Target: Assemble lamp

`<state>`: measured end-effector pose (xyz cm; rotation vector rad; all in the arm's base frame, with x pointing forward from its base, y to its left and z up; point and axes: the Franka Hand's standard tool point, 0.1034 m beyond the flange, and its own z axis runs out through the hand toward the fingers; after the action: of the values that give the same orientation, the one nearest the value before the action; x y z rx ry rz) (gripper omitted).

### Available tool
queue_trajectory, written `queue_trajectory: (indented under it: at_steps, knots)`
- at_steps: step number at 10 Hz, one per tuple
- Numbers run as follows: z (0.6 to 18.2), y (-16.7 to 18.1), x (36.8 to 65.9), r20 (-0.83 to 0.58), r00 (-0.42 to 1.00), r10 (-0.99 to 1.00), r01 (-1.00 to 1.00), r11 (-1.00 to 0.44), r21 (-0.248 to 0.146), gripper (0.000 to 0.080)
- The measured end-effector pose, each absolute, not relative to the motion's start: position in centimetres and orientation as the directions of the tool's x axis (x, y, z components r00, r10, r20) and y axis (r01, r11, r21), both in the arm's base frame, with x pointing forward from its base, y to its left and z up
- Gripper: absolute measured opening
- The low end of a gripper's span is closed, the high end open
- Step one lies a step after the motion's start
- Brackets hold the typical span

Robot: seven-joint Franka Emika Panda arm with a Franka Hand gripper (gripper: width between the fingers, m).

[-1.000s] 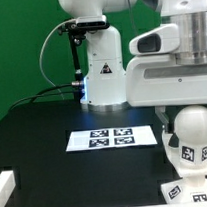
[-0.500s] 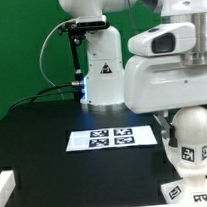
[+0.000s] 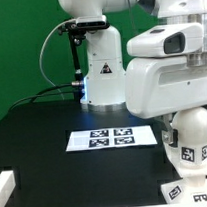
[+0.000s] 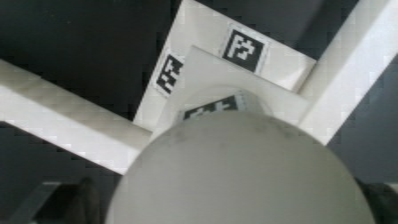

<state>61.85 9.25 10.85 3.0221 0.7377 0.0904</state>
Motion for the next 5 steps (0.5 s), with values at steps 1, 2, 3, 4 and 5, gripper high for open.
queue_trajectory:
  at_steps: [1, 2, 3, 4, 5]
  knots:
    - [10.85, 9.24, 61.85, 0.051, 0.901, 0.432, 0.43, -0.902, 0.041, 0.0568]
    - [10.85, 9.23, 61.86, 0.053, 0.915, 0.4, 0.398, -0.917, 0.038, 0.0568]
    - [10.85, 9.22, 61.86, 0.056, 0.947, 0.316, 0.315, -0.949, 0.034, 0.0573]
    - [10.85, 9.2, 61.86, 0.058, 0.966, 0.252, 0.25, -0.968, 0.03, 0.0573]
    - [10.87, 9.34, 61.93, 0.067, 0.986, 0.153, 0.152, -0.988, 0.025, 0.0573]
